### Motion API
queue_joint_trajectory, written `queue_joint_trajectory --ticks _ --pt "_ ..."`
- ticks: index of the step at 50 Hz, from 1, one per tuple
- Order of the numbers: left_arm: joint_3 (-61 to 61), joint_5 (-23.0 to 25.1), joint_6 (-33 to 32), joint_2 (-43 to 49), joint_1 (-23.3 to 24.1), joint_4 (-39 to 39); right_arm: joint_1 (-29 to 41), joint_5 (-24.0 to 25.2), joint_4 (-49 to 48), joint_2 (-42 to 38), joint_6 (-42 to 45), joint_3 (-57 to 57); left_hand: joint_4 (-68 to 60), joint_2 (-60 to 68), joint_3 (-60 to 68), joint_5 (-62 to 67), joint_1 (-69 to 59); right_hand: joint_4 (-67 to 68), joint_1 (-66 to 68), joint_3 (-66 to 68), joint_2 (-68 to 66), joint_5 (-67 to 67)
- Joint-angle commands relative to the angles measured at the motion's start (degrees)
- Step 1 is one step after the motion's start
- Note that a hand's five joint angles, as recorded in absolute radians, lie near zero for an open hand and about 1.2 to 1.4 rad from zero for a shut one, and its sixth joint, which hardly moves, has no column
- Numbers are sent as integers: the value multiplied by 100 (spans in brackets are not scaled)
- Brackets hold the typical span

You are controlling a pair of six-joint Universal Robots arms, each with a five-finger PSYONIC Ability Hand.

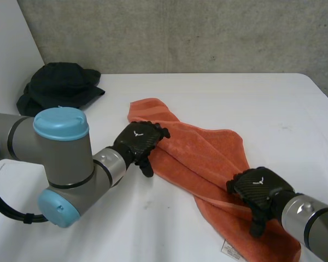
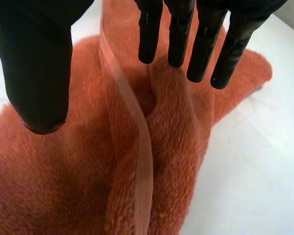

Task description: Fold the laundry.

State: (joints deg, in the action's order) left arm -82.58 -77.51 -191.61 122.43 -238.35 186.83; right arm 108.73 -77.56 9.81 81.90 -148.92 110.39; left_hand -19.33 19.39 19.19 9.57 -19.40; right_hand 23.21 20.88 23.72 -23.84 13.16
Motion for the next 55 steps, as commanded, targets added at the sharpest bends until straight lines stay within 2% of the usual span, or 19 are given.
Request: queue_joint_trajectory --ticks 1,12,14,18,24,26,31,39,50,55 --pt "5 8 -43 44 34 -226 -116 12 -480 -288 -67 298 -434 428 448 410 -427 991 1224 940 -928 996" --pt "5 -19 -43 -35 43 -235 -168 -14 -1236 -455 -58 554 -418 412 431 394 -410 2185 2418 2134 -2122 2190" --pt "5 -28 -43 -26 43 -235 -160 -23 -1385 -543 -50 562 -418 412 431 394 -410 2823 3056 2772 -2760 2828" --pt "5 -28 -43 35 43 -235 -151 -154 -1605 -684 -41 554 -401 395 414 377 -393 5673 5906 5622 -5610 5678" --pt "22 -19 -8 44 34 -217 -151 -523 -1641 -649 21 203 -200 194 213 176 -192 5679 5912 5628 -5616 5684" --pt "40 -28 18 53 43 -200 -98 -576 -1588 -544 -49 -43 269 -275 -256 -293 276 5679 5912 5628 -5616 5684" --pt "49 -45 88 88 52 -200 252 -524 -966 325 -216 -754 524 -530 -511 -548 532 5679 5912 5628 -5616 5684" --pt "84 -150 326 114 69 -174 447 -427 -50 423 -875 -1687 474 -480 -461 -498 481 5679 5912 5628 -5616 5684" --pt "400 -274 326 474 95 -165 833 -286 117 722 -972 -1934 424 -430 -410 -448 431 5679 5912 5628 -5616 5684" --pt "742 -501 317 834 148 28 992 -295 135 968 -1113 -1995 -196 190 210 172 -189 5679 5912 5628 -5616 5684"
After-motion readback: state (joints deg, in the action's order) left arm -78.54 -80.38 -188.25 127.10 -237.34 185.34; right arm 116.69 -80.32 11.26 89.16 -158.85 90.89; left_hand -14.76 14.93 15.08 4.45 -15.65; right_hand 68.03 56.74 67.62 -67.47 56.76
